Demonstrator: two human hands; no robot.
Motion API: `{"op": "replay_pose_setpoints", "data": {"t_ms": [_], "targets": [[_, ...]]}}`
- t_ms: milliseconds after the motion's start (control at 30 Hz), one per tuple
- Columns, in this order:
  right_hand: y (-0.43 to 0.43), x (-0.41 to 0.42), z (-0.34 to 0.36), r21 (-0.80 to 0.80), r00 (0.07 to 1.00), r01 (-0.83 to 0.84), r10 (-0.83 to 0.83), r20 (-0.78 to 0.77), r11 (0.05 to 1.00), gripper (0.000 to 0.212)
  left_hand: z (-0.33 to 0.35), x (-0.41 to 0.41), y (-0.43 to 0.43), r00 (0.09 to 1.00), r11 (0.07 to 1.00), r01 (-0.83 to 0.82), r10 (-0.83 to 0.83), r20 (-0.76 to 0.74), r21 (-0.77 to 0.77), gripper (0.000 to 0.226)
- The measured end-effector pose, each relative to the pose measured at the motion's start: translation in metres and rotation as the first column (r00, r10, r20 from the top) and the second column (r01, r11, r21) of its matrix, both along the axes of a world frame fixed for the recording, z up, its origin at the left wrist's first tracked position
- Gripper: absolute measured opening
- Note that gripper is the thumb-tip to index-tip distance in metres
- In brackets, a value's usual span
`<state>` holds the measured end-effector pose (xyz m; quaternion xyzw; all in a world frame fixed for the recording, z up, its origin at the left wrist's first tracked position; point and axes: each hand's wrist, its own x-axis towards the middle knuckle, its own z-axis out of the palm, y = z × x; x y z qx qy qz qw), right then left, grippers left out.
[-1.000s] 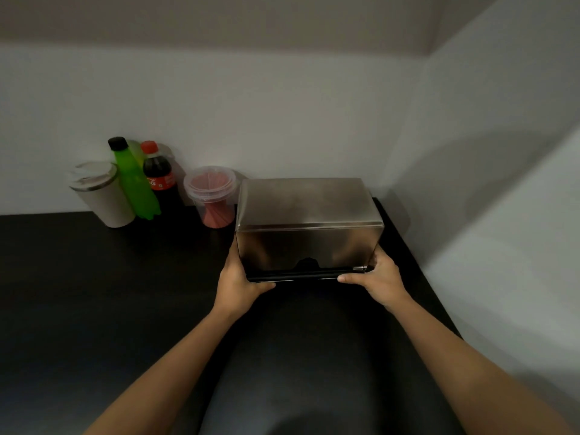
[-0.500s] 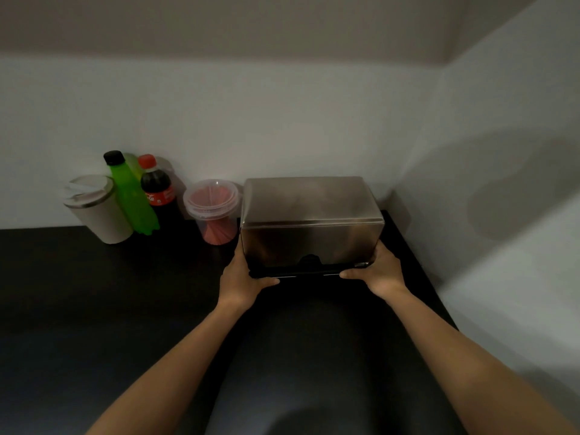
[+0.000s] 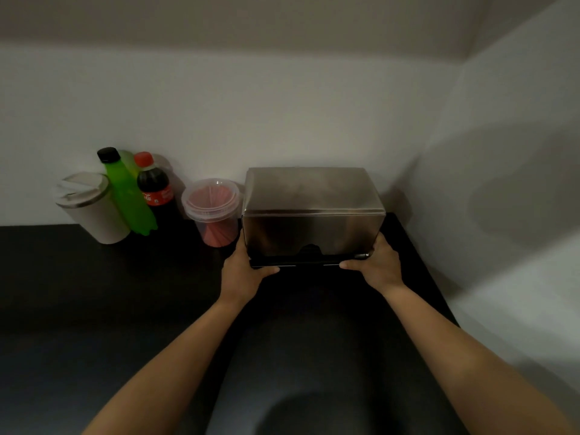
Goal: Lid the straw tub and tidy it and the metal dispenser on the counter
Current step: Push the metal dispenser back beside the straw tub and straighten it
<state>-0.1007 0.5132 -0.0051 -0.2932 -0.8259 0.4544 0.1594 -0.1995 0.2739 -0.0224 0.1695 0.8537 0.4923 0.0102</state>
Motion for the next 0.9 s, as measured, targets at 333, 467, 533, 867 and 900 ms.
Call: {"op": "replay_pose_setpoints", "data": {"t_ms": [333, 467, 533, 867, 900], "targets": [[0.010, -0.006, -0.001, 0.026, 1.000, -0.007, 0.007, 0.023, 1.000, 0.089, 0.000, -0.001, 0.006, 1.000, 1.000, -0.019, 0.019, 0.006, 0.010, 0.096], [0.011, -0.007, 0.000, 0.035, 1.000, -0.013, 0.012, 0.028, 0.999, 0.088, 0.000, -0.001, 0.007, 1.000, 1.000, -0.016, 0.016, 0.013, 0.001, 0.098], [0.011, -0.006, -0.001, 0.035, 1.000, -0.009, 0.009, 0.018, 0.999, 0.087, 0.000, -0.002, 0.006, 1.000, 1.000, -0.006, 0.006, 0.012, 0.002, 0.097], [0.006, -0.002, -0.003, 0.053, 1.000, -0.021, 0.021, -0.009, 0.998, 0.088, -0.003, -0.003, 0.006, 1.000, 0.999, -0.015, 0.015, 0.009, 0.030, 0.095], [0.006, -0.002, -0.003, 0.054, 1.000, -0.024, 0.025, -0.008, 0.998, 0.088, -0.003, -0.003, 0.006, 1.000, 0.999, -0.013, 0.013, 0.012, 0.031, 0.095]]}}
